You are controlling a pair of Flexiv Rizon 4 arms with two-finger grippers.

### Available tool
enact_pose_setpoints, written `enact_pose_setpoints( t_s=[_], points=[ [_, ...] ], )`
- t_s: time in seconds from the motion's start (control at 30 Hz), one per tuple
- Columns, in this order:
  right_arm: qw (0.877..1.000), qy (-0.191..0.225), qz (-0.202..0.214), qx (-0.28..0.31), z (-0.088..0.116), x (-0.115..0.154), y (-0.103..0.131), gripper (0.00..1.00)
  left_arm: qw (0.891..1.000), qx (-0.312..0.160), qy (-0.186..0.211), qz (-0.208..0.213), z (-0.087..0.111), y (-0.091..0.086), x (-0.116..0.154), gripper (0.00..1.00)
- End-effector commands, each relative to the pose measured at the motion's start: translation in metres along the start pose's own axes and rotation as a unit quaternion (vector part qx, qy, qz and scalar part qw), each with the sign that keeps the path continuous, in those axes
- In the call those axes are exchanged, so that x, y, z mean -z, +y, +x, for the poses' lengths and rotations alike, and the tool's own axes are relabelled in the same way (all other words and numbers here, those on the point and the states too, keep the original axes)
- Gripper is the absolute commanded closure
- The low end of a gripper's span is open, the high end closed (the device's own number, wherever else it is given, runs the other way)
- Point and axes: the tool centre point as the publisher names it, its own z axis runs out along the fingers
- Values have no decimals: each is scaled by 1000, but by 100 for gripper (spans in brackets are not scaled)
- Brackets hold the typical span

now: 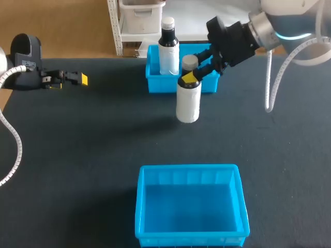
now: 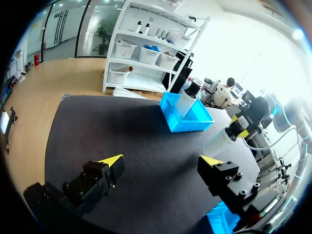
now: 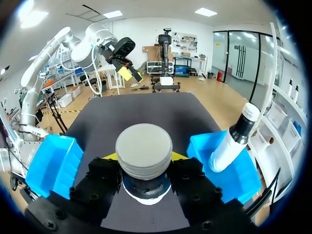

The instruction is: Pick up the bottle, and place it in the far bin if it is heavy, or in the near bin if it is light.

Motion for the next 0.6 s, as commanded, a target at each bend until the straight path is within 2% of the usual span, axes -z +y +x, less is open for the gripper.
enact_pose_setpoints(
  t_s=[0.03,0.3,0.6],
  points=[
    [1000,10,18,-1,-7,29,15,100,1000,0,0,0,0,0,0,0],
    [999,17,41,-12,-9,74,21,100,1000,0,0,0,0,0,0,0],
    [996,24,80,-33,1,122,18,100,1000,0,0,0,0,0,0,0]
  ],
)
